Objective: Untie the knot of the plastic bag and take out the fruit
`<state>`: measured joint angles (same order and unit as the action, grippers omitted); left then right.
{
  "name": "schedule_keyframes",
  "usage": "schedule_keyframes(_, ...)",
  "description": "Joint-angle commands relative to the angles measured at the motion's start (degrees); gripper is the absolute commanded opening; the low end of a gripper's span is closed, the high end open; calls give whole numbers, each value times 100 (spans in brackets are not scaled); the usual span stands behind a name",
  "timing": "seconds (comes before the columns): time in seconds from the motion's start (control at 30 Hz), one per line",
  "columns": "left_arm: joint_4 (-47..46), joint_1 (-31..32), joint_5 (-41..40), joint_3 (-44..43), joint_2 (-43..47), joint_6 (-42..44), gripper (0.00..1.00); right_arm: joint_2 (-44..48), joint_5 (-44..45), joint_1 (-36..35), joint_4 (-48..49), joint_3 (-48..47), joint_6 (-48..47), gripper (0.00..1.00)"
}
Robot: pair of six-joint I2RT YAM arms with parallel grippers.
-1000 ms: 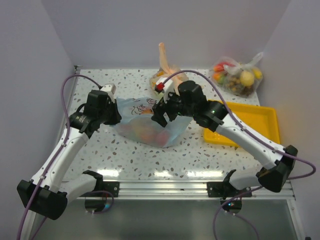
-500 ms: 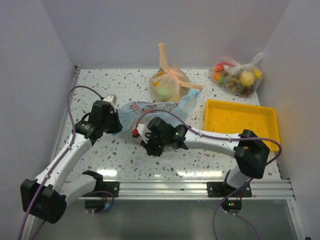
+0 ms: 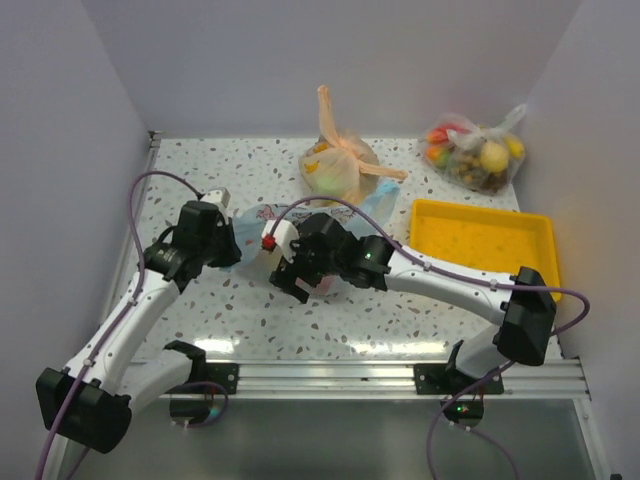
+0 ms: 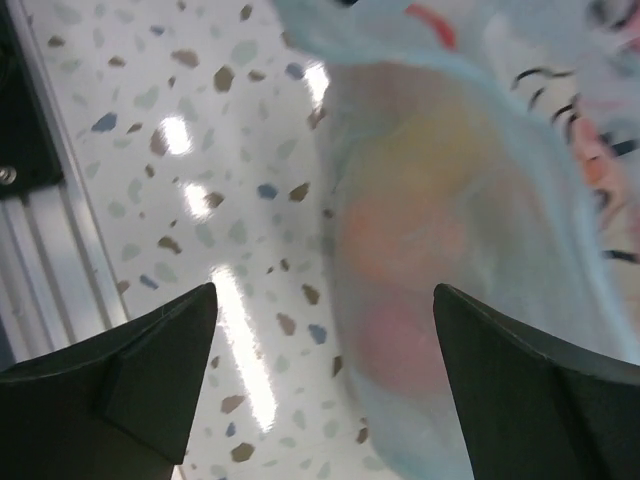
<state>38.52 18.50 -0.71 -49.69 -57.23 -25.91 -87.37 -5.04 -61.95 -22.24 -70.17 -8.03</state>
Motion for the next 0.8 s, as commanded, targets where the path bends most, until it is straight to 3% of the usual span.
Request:
schedule_keyframes(0.0, 304, -31, -8, -278, 177, 113, 0, -138, 486, 245, -157, -663, -488, 93)
schedule_keyframes(0.3, 726, -31, 149, -506, 248, 262, 0, -825, 100, 895, -316, -1473, -849, 99)
schedule_keyframes(0.47, 745, -31, 106, -577, 309, 262, 0, -1089, -453, 948, -422, -1456, -876, 92)
schedule_keyframes(0.57, 570, -31, 89, -515, 292, 175, 0, -1054, -1016, 922, -352, -1140, -674, 73)
schedule_keyframes(0.6, 490, -31, -51, -428, 274, 139, 0, -958, -1156, 844, -264, -869, -586, 58)
schedule_keyframes(0.67, 201, -31, -122, -331, 265, 26, 1, -843, -1236, 703, -167, -604, -515, 45)
schedule_keyframes(0.7, 95, -31, -270, -278, 257, -19, 1, -782, -1280, 624, -123, -472, -489, 32)
schedule_keyframes(0.77, -220, -31, -429, -120, 178, -168, 1, -746, -1385, 378, -97, -138, -410, 23)
